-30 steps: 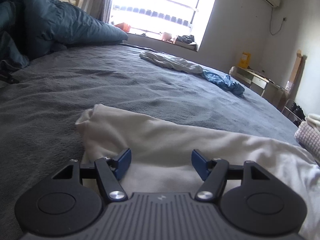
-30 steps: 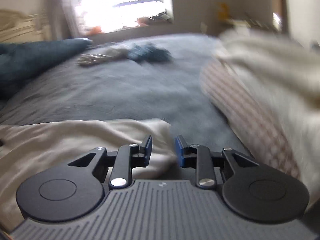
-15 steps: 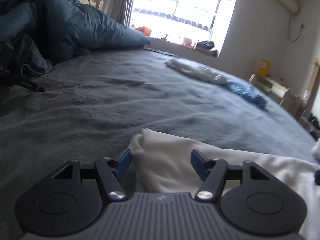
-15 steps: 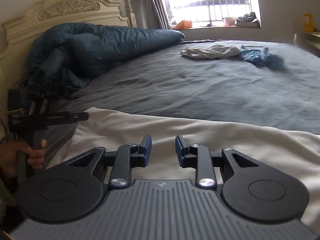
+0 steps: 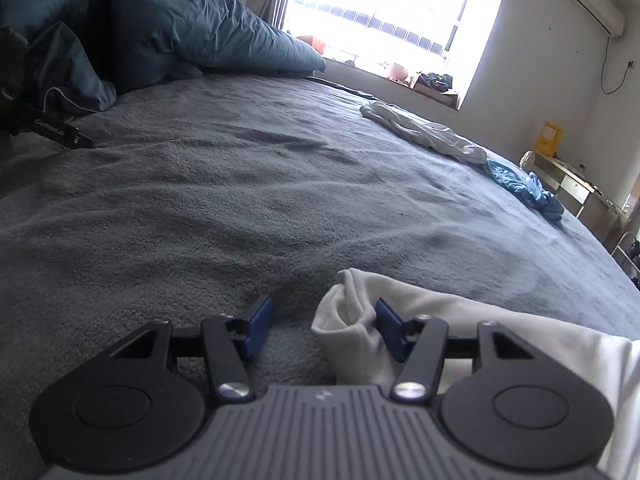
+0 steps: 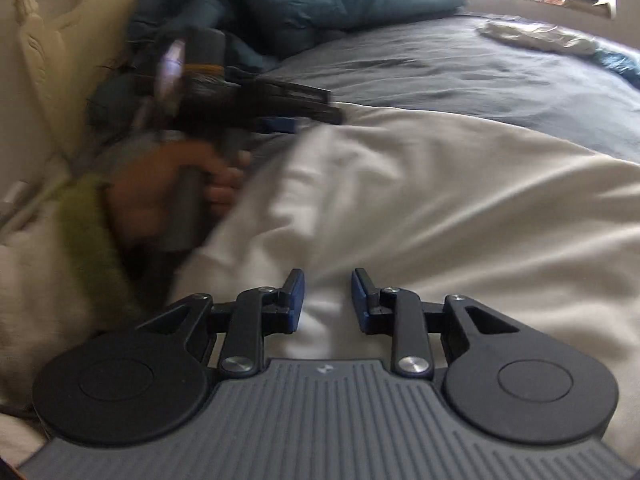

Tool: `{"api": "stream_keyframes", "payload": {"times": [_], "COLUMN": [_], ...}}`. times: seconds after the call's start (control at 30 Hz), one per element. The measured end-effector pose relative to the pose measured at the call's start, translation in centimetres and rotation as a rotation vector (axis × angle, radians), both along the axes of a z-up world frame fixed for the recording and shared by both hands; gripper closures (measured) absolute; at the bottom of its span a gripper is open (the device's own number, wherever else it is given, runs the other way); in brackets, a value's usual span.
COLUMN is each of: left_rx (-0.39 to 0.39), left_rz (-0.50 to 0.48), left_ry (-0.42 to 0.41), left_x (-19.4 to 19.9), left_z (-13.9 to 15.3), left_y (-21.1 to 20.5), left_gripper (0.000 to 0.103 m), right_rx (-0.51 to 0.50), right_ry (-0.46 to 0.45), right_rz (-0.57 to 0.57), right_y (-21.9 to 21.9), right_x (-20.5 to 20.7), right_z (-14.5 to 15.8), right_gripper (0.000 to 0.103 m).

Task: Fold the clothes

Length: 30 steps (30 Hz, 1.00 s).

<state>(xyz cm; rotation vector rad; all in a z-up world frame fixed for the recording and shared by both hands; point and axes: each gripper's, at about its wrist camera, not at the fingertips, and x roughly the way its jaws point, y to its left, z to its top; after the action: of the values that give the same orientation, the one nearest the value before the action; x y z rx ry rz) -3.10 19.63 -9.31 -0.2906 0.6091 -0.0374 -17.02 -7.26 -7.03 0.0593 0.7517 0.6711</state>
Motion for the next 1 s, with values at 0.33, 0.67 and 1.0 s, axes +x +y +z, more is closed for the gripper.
{"api": "stream_keyframes", "payload": {"times": [0.33,0.67,1.0], "left_rx": [-0.012,-0.061,0.158], "left_rz": [-0.012,-0.047,-0.150], "left_ry": [0.002,-0.037,0.008], "left_x": [-0.1,-4.0,-4.9], "left_z": [0.1,3.4,1.6], "left_y": [0.3,1.6,-2.9], "left_gripper": [0.043,0.044,0.042], "right_rx": [-0.061,-0.139,-0.147], "right_ry": [-0.093,-0.179,-0.173], "right_rz": [0.034,0.082,0.021], "right_y": [5.3,4.8,4.4], "right_x": [-2.1,-4.0,-4.0], "right_z": [-0.6,1.6,0.4], "right_gripper": [0.080,0.081,0.101]}}
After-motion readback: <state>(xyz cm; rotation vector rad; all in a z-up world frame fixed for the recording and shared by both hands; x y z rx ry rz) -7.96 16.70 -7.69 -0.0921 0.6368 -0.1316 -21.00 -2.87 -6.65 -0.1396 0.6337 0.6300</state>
